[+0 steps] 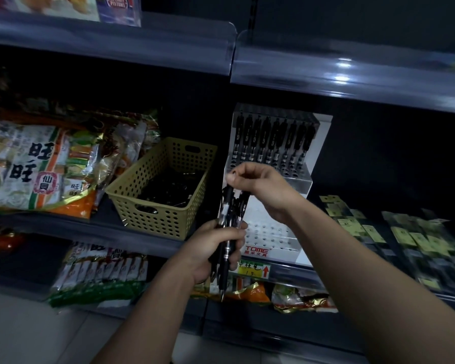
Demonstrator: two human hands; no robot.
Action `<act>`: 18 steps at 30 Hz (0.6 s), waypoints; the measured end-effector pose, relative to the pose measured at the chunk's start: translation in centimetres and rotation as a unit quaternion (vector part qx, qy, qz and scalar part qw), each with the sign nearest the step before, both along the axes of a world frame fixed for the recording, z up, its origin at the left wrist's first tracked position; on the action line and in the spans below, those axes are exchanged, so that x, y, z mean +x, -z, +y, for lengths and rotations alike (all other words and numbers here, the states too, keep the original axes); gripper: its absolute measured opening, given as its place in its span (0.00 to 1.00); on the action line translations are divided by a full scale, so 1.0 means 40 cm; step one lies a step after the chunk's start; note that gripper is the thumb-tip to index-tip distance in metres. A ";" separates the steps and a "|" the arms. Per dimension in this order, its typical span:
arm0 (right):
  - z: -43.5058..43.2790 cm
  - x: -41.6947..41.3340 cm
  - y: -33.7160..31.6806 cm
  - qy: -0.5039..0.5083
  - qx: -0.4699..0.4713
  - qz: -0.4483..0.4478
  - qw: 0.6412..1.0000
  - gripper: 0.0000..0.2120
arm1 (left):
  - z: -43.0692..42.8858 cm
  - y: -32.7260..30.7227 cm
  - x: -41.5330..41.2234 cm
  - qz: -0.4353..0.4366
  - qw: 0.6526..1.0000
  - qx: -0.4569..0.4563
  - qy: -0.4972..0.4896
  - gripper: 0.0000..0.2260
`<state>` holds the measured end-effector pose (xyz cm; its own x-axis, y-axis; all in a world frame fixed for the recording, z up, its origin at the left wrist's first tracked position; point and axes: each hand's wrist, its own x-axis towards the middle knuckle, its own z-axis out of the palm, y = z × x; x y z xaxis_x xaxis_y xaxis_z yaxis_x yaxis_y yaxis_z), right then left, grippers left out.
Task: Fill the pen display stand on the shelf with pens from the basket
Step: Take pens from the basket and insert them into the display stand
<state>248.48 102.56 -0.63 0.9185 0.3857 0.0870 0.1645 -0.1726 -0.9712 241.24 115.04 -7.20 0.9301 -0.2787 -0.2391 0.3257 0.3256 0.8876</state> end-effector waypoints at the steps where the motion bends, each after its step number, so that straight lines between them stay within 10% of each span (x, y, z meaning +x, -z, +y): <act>1: -0.002 0.001 0.000 0.019 0.024 0.001 1.000 0.06 | 0.002 0.000 0.000 0.003 1.000 -0.008 0.009 0.04; 12: 0.012 -0.017 -0.021 0.272 0.191 -0.102 0.938 0.10 | 0.002 0.003 0.004 0.002 0.997 -0.059 -0.045 0.12; 18: 0.016 -0.068 0.046 0.182 0.139 -0.056 0.972 0.08 | -0.007 -0.002 0.018 -0.006 0.977 -0.150 -0.149 0.03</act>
